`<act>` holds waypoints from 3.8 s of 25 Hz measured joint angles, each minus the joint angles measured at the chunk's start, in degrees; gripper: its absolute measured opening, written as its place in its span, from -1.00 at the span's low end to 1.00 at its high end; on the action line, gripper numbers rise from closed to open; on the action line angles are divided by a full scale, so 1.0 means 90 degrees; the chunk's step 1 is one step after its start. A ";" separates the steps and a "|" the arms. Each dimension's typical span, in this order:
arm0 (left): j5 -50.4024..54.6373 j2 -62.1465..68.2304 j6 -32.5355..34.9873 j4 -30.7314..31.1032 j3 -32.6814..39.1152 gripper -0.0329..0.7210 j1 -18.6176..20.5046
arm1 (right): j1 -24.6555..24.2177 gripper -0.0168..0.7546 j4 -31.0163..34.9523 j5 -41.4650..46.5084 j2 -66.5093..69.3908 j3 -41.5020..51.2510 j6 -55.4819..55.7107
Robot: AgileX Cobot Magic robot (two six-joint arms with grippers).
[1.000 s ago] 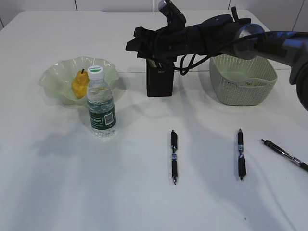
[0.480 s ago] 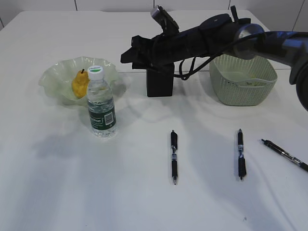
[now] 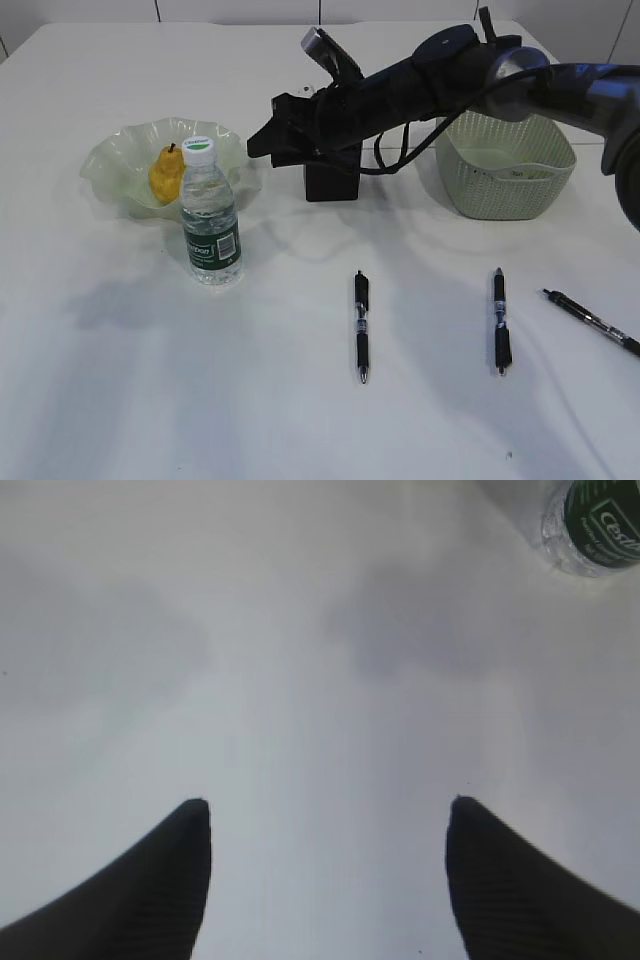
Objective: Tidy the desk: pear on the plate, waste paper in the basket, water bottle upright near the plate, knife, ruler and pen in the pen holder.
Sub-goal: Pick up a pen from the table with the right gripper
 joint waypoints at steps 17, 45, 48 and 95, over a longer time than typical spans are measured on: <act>0.0000 0.0000 0.0000 0.0000 0.0000 0.47 0.0000 | 0.0000 -0.03 -0.2035 0.0811 -0.0316 -0.0153 0.1147; 0.0569 0.0000 0.0000 0.0000 0.0000 0.47 0.0000 | -0.0004 -0.03 -0.4860 0.1789 -0.1575 -0.0031 0.3229; 0.0594 0.0000 0.0000 0.0000 0.0000 0.47 0.0000 | -0.0004 -0.03 -0.5216 0.1800 -0.1835 0.0292 0.3446; 0.0794 0.0000 0.0000 0.0000 0.0000 0.47 0.0000 | -0.1299 -0.09 -0.7777 0.0022 -0.4494 0.5900 0.2133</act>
